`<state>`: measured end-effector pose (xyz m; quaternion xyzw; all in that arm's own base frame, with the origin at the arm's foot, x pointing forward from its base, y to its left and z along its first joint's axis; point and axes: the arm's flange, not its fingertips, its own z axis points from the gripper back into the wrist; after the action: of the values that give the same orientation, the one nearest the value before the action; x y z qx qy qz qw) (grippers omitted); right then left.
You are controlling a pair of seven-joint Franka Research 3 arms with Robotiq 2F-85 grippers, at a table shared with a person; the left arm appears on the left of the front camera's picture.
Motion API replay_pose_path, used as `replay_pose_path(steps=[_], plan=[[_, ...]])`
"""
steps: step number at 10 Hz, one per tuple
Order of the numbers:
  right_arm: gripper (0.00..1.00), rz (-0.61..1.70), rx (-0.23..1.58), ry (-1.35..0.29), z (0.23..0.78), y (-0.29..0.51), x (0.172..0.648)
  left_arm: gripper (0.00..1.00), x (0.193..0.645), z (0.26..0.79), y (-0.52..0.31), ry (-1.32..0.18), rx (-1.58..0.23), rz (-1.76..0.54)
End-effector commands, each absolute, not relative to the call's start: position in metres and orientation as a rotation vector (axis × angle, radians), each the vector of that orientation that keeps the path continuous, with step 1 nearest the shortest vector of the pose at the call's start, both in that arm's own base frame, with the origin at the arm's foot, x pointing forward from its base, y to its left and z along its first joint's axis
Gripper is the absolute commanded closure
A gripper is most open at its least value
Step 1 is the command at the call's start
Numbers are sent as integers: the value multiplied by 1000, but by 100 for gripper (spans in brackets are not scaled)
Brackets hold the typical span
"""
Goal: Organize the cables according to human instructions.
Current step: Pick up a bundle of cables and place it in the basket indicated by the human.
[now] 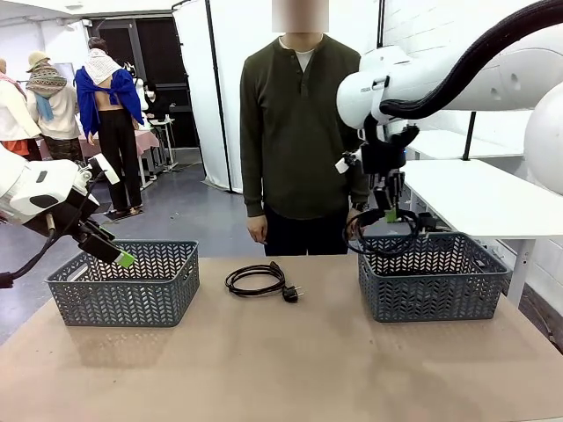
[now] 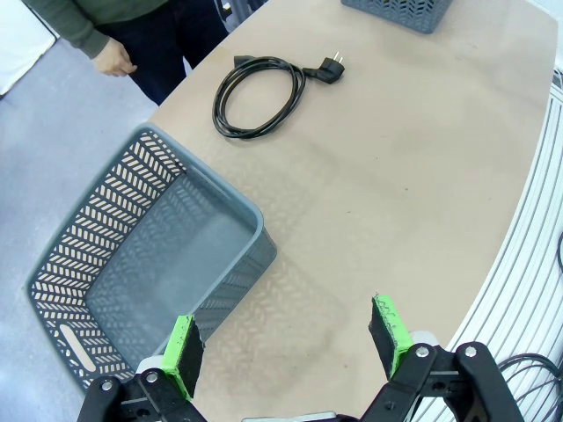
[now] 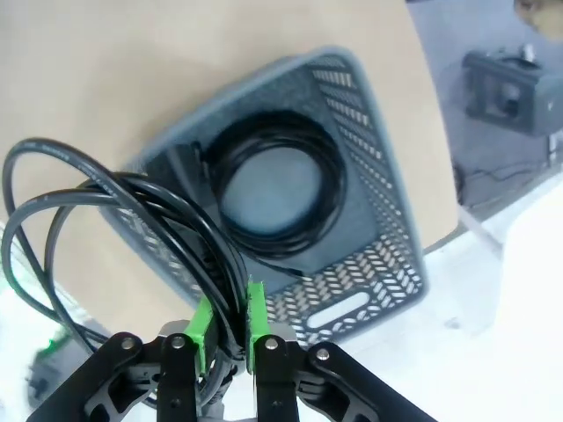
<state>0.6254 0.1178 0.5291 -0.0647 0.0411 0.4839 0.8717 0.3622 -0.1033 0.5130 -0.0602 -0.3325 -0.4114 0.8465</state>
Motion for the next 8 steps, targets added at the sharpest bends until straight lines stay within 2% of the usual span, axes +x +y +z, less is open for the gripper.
replay_pose_path(steps=[1, 5, 8], plan=[[100, 1145, -171, 73, 527, 94, 654, 0, 363, 513, -102, -702, -130, -862], [100, 1270, -172, 84, 515, 59, 685, 0, 363, 513, -102, -702, -130, -862], [100, 1251, -155, 84, 507, 58, 679, 0, 363, 513, -102, -702, -130, -862]])
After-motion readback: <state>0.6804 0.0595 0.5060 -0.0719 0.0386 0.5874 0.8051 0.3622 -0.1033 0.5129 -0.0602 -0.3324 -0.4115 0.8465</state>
